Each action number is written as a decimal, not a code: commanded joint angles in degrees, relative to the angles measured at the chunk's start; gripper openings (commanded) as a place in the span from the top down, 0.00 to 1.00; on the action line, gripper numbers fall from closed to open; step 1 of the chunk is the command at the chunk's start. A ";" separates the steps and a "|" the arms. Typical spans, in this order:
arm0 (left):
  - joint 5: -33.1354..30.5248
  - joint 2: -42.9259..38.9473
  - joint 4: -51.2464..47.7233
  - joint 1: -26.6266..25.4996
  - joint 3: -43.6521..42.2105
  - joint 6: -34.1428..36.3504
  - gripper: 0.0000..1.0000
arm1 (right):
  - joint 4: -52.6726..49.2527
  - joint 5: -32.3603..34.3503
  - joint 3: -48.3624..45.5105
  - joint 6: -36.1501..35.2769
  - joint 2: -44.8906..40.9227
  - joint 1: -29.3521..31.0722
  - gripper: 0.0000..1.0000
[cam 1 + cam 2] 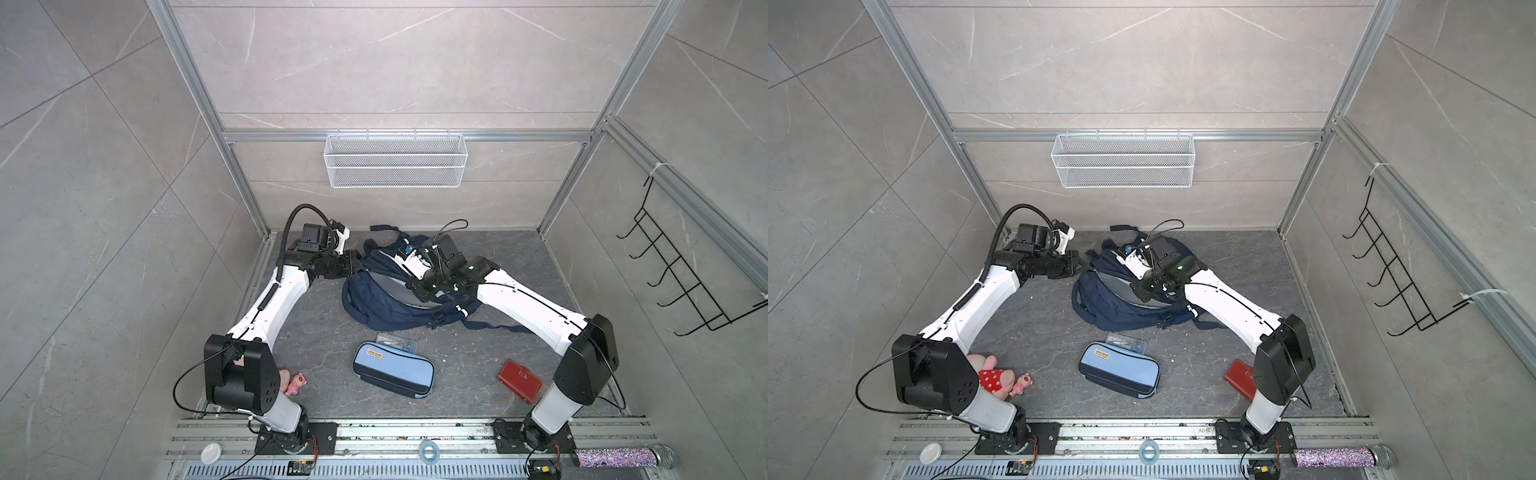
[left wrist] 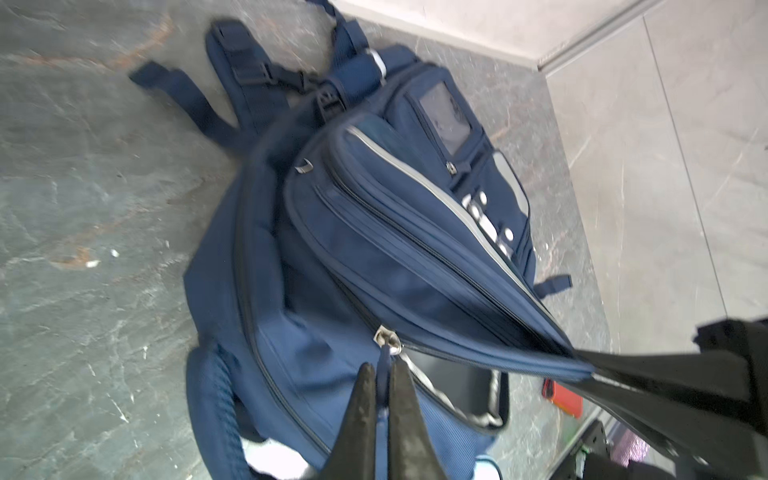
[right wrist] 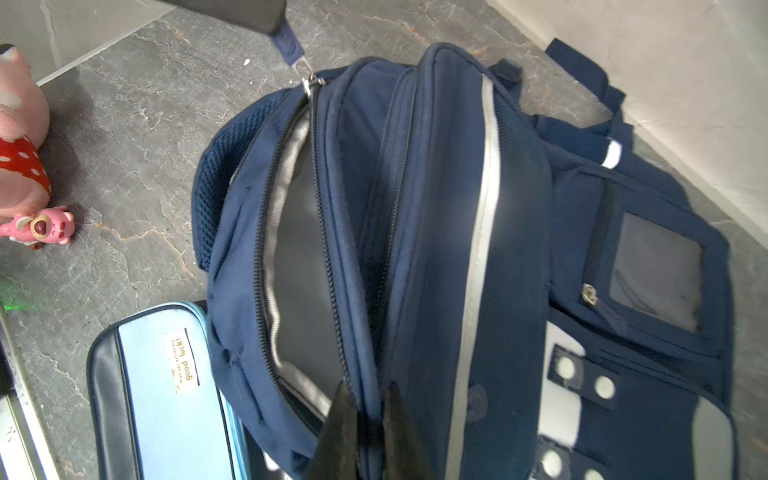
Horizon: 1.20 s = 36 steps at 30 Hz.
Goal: Pack the student bag
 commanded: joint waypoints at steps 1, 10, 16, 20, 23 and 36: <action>-7.02 1.32 10.53 5.12 0.12 -2.65 1.00 | -6.14 7.25 -0.85 0.59 -5.16 -2.75 1.00; -1.01 13.69 21.32 8.43 4.84 -3.70 1.00 | -9.33 5.90 3.69 -1.25 -7.87 -7.29 1.00; 8.66 24.46 29.84 9.24 10.39 -8.11 1.00 | -10.10 2.55 9.61 -0.04 -5.90 -11.93 1.00; 11.06 31.51 29.78 7.94 16.38 -7.86 1.00 | -8.48 0.74 11.21 1.33 -4.67 -13.54 1.00; 11.12 34.62 27.08 6.23 19.87 -5.80 1.00 | -7.51 0.65 12.56 1.36 -3.26 -13.73 1.00; 12.99 42.92 32.03 -0.09 25.31 -14.23 1.00 | -1.84 -0.82 15.01 2.48 -1.59 -13.88 1.00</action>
